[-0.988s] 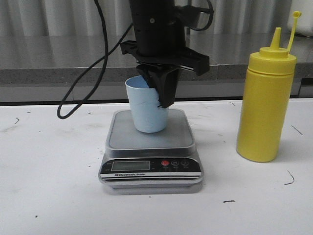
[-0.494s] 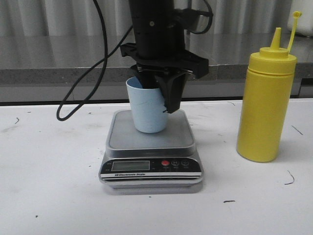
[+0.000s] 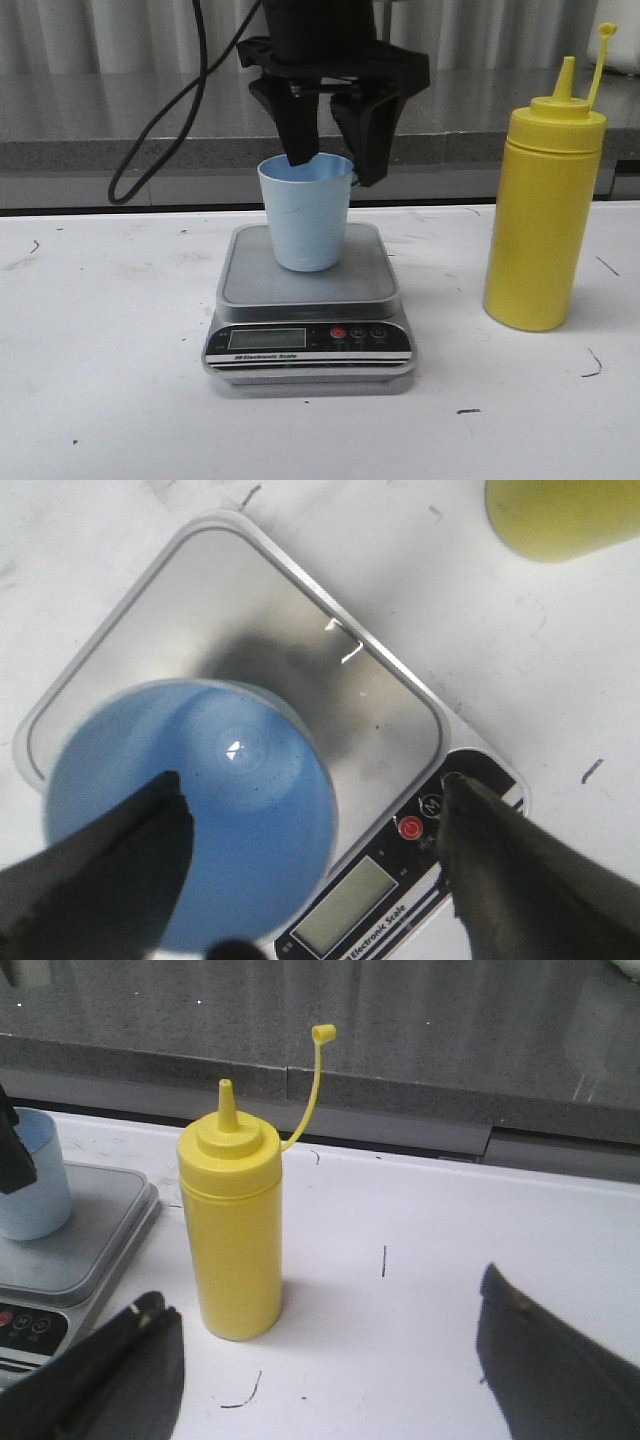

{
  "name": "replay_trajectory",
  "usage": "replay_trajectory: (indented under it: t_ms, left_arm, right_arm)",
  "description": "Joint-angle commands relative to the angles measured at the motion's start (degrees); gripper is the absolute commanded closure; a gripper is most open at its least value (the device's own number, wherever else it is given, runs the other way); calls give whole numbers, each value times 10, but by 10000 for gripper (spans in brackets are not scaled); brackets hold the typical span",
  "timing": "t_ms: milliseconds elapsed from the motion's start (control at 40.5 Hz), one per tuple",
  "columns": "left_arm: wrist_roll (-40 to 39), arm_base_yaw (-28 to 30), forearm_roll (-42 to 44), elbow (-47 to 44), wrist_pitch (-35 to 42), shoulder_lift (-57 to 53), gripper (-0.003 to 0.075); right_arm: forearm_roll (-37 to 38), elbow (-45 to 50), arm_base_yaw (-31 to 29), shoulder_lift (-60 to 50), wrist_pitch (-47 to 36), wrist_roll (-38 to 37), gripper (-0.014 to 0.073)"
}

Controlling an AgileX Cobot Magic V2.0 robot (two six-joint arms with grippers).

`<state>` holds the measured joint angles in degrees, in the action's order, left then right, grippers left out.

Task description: Pour seasoning into cup on scale with both arms

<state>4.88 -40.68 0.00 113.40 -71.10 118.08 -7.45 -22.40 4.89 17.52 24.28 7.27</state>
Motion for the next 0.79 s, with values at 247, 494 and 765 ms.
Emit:
replay_trajectory:
  t_ms: [247,494,765]
  left_arm:
    - [-14,-4,0,8,-15,-102,388]
    - [-13,1,0,-42,-15,-166,738]
    - [-13,41,0,-153,-1,-251,740]
  right_arm:
    - [-4,-19,1,10,-43,3,-21]
    - [-4,-19,1,10,-43,3,-21]
    - [-4,-19,1,10,-43,3,-21]
